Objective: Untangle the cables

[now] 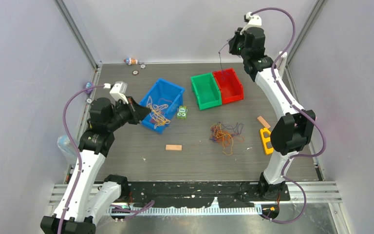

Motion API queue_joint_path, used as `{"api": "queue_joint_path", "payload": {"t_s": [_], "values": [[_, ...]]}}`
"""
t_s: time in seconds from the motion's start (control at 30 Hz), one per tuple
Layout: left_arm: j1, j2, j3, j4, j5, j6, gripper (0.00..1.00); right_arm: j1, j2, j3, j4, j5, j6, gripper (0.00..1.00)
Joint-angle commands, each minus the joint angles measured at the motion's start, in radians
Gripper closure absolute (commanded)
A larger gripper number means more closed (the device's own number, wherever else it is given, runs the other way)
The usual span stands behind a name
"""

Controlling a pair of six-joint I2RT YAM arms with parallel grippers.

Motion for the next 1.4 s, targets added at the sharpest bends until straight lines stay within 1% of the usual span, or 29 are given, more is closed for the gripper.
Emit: {"api": "queue_joint_path", "payload": {"t_s": [0.0,0.27,0.53,0.73,0.93,1.1,1.27,1.37], "values": [[-0.008,-0.004,0.04,0.004,-0.006,0.018,1.0,-0.009,-0.009,0.182,-0.006,-0.014,-0.03,0.95],[-0.019,0.002,0.045,0.006,-0.01,0.018,1.0,-0.028,0.012,0.357,-0.079,-0.011,-0.042,0.95],[-0.027,0.009,0.064,-0.004,-0.015,0.021,1.0,-0.059,-0.001,0.429,-0.087,-0.026,-0.023,0.95],[-0.037,0.007,0.073,-0.013,-0.022,0.022,1.0,-0.073,0.014,0.575,-0.126,-0.038,-0.013,0.95],[-0.053,0.012,0.075,-0.012,-0.027,0.019,1.0,-0.081,0.001,0.624,-0.119,-0.04,-0.009,0.95],[-0.064,0.011,0.079,-0.013,-0.033,0.017,1.0,-0.087,-0.02,0.62,-0.086,-0.042,0.006,0.95],[-0.073,0.015,0.088,-0.019,-0.04,0.017,1.0,-0.09,-0.038,0.673,-0.067,-0.042,0.004,0.95],[-0.079,0.013,0.086,-0.016,-0.044,0.015,1.0,-0.092,-0.068,0.631,-0.045,-0.037,0.003,0.95]]}}
